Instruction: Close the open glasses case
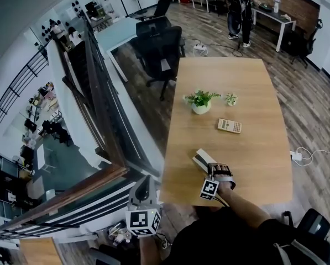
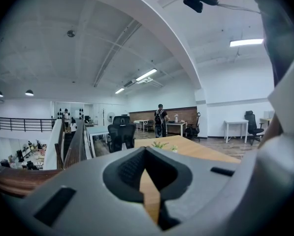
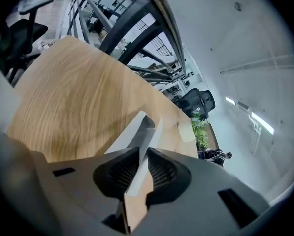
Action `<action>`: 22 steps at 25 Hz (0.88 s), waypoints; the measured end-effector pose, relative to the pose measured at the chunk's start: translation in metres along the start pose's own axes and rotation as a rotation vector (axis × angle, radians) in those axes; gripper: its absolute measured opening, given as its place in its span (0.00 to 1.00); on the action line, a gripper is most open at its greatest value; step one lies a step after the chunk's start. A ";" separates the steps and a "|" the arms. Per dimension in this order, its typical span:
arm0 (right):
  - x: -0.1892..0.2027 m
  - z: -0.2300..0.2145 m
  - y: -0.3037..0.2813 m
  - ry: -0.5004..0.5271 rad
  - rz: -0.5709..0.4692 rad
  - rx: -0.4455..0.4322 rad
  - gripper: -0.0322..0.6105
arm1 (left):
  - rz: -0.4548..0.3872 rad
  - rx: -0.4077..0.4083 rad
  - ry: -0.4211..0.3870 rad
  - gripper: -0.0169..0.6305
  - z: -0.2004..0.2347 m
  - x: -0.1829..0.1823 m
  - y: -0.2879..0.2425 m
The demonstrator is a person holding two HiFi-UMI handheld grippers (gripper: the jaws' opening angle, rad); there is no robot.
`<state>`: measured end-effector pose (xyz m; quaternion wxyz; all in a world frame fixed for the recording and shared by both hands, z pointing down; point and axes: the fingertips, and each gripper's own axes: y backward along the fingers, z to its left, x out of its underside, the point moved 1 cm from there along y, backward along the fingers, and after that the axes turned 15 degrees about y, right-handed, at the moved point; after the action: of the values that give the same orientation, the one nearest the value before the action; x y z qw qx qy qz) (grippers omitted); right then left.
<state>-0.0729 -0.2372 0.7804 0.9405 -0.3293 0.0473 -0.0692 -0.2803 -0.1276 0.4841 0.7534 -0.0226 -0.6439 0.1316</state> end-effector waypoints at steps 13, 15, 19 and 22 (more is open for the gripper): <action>-0.022 0.031 -0.002 -0.029 -0.088 -0.226 0.24 | 0.000 0.009 0.019 0.02 0.002 0.003 -0.001; -0.025 0.035 -0.003 -0.072 -0.112 -0.293 0.24 | 0.003 0.007 0.018 0.02 0.001 0.004 -0.002; -0.025 0.032 -0.008 -0.249 -0.136 -0.410 0.19 | 0.004 0.007 0.026 0.02 0.001 0.005 -0.003; -0.023 0.031 -0.015 -0.332 -0.134 -0.464 0.15 | 0.003 0.004 0.031 0.02 0.002 0.007 -0.002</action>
<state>-0.0925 -0.2259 0.8151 0.8282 -0.5448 -0.1148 -0.0637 -0.2807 -0.1283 0.4920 0.7629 -0.0243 -0.6320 0.1338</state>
